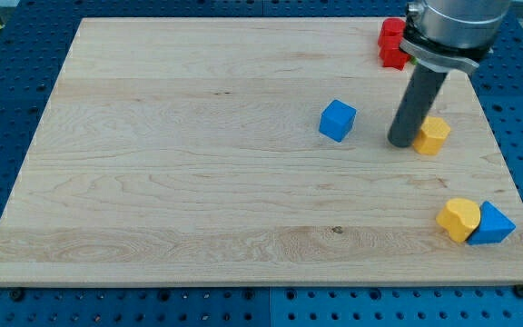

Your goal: Move the yellow hexagon top of the blue triangle

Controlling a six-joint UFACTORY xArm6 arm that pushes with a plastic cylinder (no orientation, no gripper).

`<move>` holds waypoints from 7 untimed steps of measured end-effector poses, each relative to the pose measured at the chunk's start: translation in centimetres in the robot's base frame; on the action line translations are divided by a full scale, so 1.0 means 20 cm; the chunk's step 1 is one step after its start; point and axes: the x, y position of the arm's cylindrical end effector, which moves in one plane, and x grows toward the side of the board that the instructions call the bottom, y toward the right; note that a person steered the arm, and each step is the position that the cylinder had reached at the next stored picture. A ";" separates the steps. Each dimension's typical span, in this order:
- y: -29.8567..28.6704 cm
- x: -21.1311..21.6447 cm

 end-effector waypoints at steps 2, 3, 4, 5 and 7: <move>0.14 -0.13; 0.31 0.02; 0.35 0.15; 0.28 0.02; 0.15 0.08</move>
